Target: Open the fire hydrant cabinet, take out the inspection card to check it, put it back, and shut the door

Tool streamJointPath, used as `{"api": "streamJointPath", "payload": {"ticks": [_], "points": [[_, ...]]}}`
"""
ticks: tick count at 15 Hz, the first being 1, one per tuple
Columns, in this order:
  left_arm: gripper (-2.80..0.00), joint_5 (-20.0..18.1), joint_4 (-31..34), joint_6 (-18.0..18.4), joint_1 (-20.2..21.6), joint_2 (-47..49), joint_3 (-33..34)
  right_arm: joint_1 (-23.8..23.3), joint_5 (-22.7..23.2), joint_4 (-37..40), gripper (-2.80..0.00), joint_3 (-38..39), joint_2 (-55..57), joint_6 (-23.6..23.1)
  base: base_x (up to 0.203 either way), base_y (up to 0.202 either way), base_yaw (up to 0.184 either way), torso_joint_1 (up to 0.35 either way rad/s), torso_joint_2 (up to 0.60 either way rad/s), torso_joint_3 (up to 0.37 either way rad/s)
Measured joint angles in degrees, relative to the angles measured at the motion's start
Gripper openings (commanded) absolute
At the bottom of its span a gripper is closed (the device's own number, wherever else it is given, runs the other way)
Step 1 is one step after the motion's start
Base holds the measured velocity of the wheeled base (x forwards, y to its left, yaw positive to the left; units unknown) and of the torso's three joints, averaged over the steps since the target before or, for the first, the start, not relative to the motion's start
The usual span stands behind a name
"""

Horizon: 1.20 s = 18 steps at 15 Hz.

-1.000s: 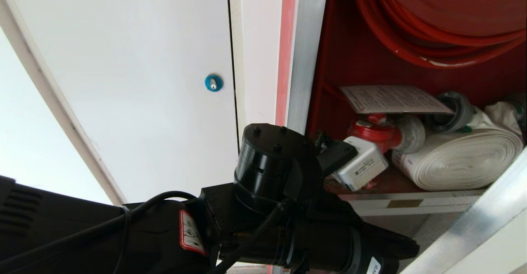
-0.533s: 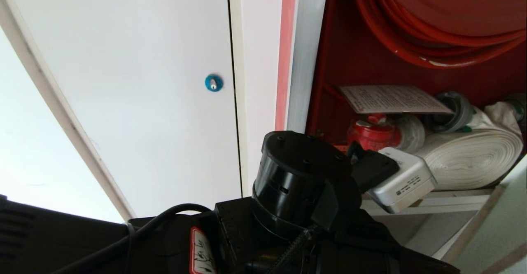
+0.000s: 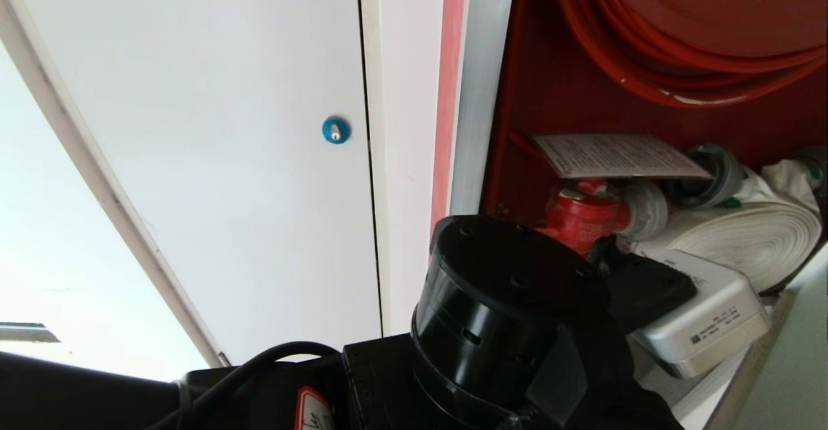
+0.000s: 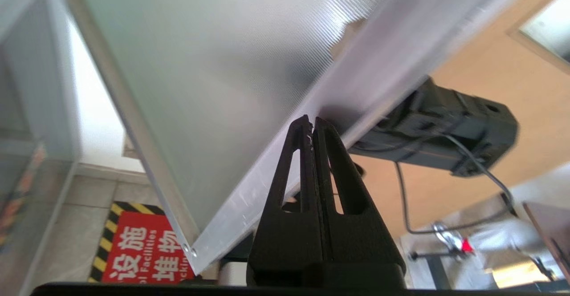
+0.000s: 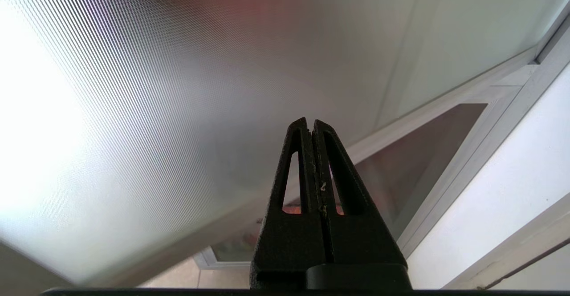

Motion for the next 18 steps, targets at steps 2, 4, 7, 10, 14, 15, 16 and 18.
{"api": "streamJointPath", "payload": {"ticks": [2, 4, 7, 10, 14, 15, 16, 18], "points": [[-2.80, 0.03, -0.01, 0.00, -0.77, 0.09, 0.00, 0.00, 0.00, -0.01, -2.80, 0.00, 0.00, 0.00, 0.000, 0.000, 0.000, 0.000, 0.00, 0.000], [-2.80, 0.03, 0.05, -0.01, -1.32, 0.11, 0.00, 0.00, 0.00, -0.02, -2.80, 0.00, -0.02, 0.00, 0.000, 0.000, 0.000, 0.000, 0.00, 0.000], [-2.80, 0.08, 0.03, 0.02, -2.18, 0.02, 0.00, -0.01, 0.01, -0.01, -2.80, 0.00, 0.00, 0.00, 0.000, 0.000, 0.000, 0.000, 0.00, 0.000], [-2.80, 0.10, -0.01, -0.02, -2.57, 0.02, -0.01, -0.02, 0.00, 0.00, -2.80, 0.00, 0.00, 0.00, 0.000, 0.000, 0.000, 0.000, 0.00, 0.000], [-2.80, 0.41, -0.03, -0.02, -2.13, 0.30, 0.30, 0.00, 0.01, 0.00, -2.80, 0.02, 0.00, 0.01, 0.000, 0.000, 0.000, 0.000, 0.00, 0.000], [-2.80, 0.43, -0.08, -0.02, -1.23, 0.39, 0.42, 0.00, 0.00, -0.02, -2.80, 0.02, 0.00, 0.02, 0.000, 0.000, 0.000, 0.000, 0.00, 0.000], [-2.80, 0.41, -0.10, 0.00, -0.18, 0.52, 0.52, 0.00, 0.02, 0.00, -2.80, 0.02, 0.00, 0.02, 0.000, 0.000, 0.000, 0.000, 0.00, 0.000], [-2.80, 0.34, -0.19, 0.07, 3.51, 0.95, 0.74, 0.00, 0.00, 0.00, -2.80, 0.02, 0.00, 0.17, 0.000, 0.000, 0.000, 0.000, 0.00, 0.000]]}}
